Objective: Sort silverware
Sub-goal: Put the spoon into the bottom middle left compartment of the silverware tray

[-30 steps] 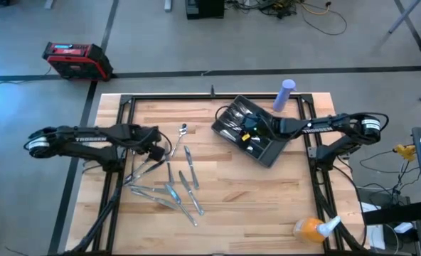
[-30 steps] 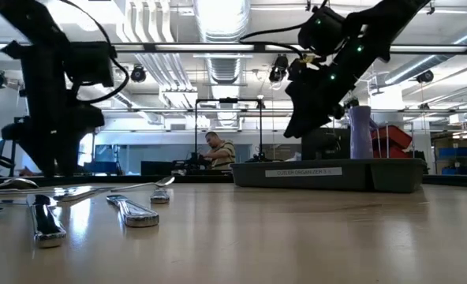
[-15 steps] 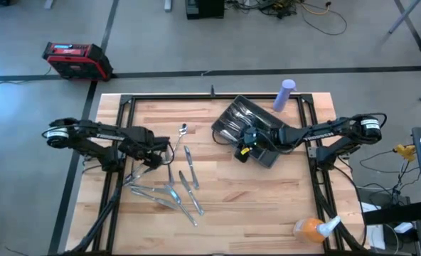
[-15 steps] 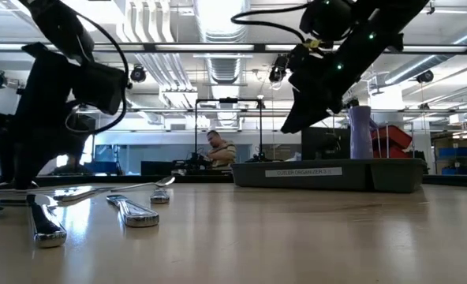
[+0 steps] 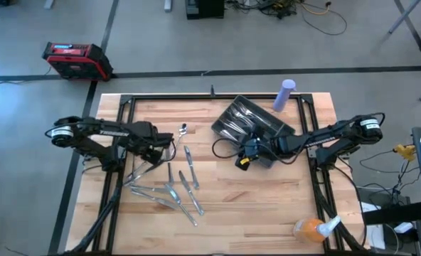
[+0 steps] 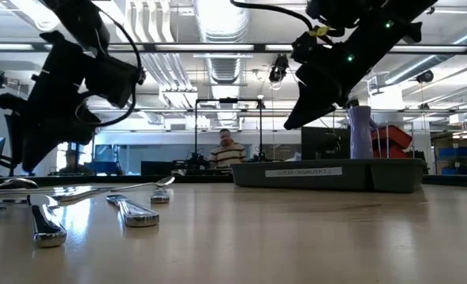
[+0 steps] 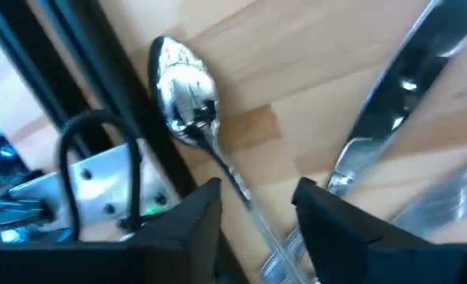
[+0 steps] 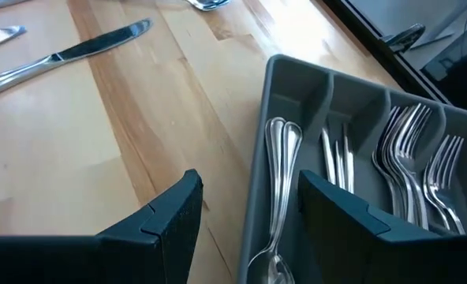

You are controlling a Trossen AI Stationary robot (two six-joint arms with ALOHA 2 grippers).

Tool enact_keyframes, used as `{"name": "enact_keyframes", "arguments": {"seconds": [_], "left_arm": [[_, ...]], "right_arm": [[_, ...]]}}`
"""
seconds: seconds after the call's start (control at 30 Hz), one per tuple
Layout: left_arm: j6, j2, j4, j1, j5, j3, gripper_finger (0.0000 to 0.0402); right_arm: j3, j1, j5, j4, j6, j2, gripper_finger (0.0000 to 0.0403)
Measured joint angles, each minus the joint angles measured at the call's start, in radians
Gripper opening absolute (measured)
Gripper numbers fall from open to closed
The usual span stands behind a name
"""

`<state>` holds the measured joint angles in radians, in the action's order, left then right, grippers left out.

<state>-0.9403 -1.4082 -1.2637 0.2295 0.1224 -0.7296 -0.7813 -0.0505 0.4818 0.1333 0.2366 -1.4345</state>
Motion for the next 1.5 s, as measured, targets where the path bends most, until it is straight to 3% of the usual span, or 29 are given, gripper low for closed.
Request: {"name": "enact_keyframes", "arguments": {"seconds": [0.13, 0.2, 0.3, 0.47, 0.67, 0.83, 1.03, 1.2, 1.37, 1.5], "left_arm": [[0.054, -0.06, -0.052, 0.02, -0.057, -0.008, 0.0037], [0.095, -0.115, -0.055, 0.027, -0.101, 0.003, 0.0011], [0.169, -0.22, -0.038, 0.029, -0.164, 0.004, 0.0003], [0.258, -0.401, -0.038, 0.029, -0.166, 0.005, 0.0], [0.375, -0.479, 0.005, 0.029, -0.154, -0.002, 0.0], [0.436, -0.43, 0.06, 0.025, -0.132, -0.028, 0.0], [0.451, -0.249, 0.296, -0.02, 0.101, -0.124, 0.0], [0.466, -0.049, 0.509, -0.063, 0.183, -0.124, 0.0], [0.382, 0.06, 0.455, -0.028, 0.367, -0.104, 0.0], [0.428, 0.08, 0.595, 0.029, 0.371, -0.068, 0.0003]], "right_arm": [[0.007, -0.016, 0.018, 0.02, 0.025, -0.001, 0.019], [0.013, -0.025, 0.02, 0.02, 0.039, -0.001, 0.019], [0.026, -0.039, 0.02, 0.025, 0.054, -0.001, 0.019], [0.049, -0.056, 0.02, 0.024, 0.089, -0.001, 0.019], [0.069, -0.061, 0.02, 0.02, 0.117, -0.001, 0.019], [0.072, -0.061, 0.02, 0.016, 0.112, -0.001, 0.019], [0.072, -0.058, 0.02, -0.054, 0.074, -0.023, 0.019], [0.072, -0.058, 0.015, -0.184, 0.048, -0.098, 0.019], [0.073, -0.059, 0.006, -0.233, 0.041, -0.172, 0.019], [0.073, -0.058, 0.009, -0.257, 0.04, -0.2, 0.019]]}}
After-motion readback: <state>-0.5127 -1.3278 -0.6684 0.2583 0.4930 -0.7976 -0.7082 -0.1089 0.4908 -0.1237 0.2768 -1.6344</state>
